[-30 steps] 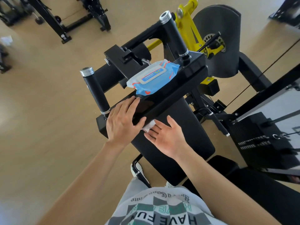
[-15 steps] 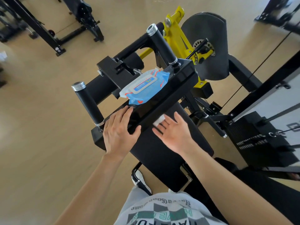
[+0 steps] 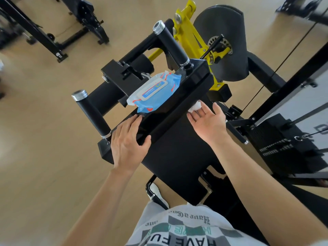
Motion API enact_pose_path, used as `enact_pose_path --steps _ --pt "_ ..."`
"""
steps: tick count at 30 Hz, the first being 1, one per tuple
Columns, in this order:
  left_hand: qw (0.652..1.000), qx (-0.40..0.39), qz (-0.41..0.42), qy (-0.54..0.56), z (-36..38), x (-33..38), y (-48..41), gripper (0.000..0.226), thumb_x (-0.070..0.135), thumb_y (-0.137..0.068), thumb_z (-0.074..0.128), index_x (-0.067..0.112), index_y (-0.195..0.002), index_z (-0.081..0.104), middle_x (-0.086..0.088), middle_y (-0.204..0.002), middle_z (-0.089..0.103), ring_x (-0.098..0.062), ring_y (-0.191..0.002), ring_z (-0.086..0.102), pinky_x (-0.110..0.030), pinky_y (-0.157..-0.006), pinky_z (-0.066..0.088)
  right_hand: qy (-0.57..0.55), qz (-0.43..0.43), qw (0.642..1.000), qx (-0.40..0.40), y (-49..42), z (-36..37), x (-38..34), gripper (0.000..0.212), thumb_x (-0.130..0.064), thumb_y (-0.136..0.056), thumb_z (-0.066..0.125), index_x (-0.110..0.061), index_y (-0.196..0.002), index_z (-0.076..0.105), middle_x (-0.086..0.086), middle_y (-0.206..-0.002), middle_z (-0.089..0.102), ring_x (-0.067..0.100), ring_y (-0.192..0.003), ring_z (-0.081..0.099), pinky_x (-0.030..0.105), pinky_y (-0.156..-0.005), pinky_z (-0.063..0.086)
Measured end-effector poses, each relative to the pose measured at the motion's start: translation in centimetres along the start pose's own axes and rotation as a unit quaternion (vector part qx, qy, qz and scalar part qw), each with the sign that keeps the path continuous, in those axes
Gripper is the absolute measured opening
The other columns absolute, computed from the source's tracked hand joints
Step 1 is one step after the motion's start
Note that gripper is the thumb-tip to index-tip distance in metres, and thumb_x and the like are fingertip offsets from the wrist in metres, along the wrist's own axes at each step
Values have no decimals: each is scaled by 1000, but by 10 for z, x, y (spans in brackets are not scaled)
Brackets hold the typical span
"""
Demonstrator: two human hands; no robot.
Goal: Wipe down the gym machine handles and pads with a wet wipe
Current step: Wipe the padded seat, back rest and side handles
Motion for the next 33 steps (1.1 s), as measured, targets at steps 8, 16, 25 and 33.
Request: enact_pose_path --steps 8,16,25,33 --pt "989 78 128 19 -15 53 -50 26 29 -85 74 15 -108 74 -3 -107 69 -26 -104 63 -40 -86 47 26 55 998 -17 13 -3 35 56 -48 -105 40 -7 -140 53 19 -133 66 35 -126 62 47 -120 35" --pt "985 -57 152 -64 32 62 -102 69 45 -83 75 22 -144 51 -5 -145 52 -27 -127 51 -44 -101 45 12 -33 999 -12 -4 1 -30 59 -44 -105 38 -5 -149 44 18 -144 57 34 -135 53 45 -122 32" --pt "988 -22 140 -55 40 58 -95 68 41 -81 79 24 -142 55 1 -143 56 -25 -126 54 -43 -99 47 173 -90 979 -59 -45 17 -87 61 -51 -107 28 -11 -147 50 9 -145 58 26 -135 53 43 -121 32" --pt "987 -1 150 -54 39 60 -94 69 36 -78 83 21 -140 57 -3 -141 58 -28 -124 55 -44 -97 47 324 -89 939 -76 -61 9 -115 68 -58 -106 23 -14 -123 72 6 -135 66 27 -128 59 44 -116 39"
Point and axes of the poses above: each hand's wrist, its own y-axis away from the middle knuckle, its own z-axis out of the palm, x = y × z, the point moved 4 cm from there along -y, towards the middle knuckle
